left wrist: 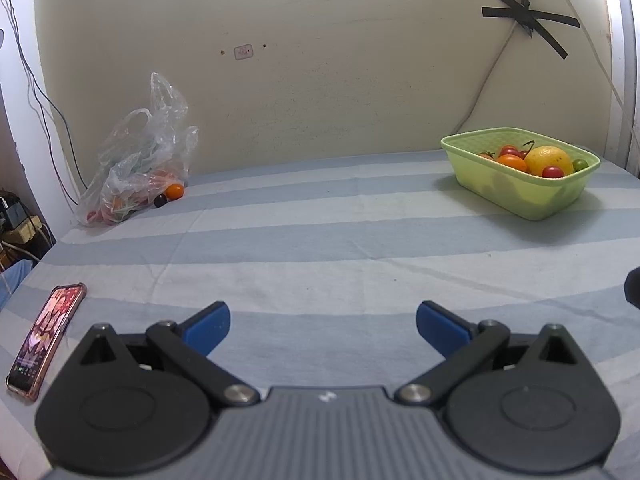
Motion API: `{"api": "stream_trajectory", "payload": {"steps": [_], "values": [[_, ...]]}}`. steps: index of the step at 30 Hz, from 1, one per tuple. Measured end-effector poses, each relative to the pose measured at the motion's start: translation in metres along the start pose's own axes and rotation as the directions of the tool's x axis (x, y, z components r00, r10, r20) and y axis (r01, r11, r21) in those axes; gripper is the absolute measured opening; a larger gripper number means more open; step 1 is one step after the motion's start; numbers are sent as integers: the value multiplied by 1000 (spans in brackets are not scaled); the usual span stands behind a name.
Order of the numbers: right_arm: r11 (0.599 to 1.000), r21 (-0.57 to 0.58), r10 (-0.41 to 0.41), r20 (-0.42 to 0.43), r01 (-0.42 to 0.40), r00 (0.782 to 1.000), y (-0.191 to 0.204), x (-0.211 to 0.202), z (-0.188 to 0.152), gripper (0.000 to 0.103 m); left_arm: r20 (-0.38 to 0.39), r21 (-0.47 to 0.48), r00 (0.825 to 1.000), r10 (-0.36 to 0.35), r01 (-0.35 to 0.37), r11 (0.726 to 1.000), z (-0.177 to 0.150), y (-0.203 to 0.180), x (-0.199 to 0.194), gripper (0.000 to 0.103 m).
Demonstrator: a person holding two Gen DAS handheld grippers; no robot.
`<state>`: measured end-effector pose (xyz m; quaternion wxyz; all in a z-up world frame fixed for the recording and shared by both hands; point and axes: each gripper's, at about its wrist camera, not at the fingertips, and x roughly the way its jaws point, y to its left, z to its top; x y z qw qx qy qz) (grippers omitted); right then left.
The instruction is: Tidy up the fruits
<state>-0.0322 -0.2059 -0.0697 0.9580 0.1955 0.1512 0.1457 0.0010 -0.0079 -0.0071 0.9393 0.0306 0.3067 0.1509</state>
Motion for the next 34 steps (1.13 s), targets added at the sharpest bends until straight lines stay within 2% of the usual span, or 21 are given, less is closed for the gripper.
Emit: {"api": "stream_trajectory", "payload": {"steps": [34], "values": [[1000,7,1,1,-1,1000,-1,0,-1,103,-19,50,995,-98,99,994,0,-10,0,103]]}}
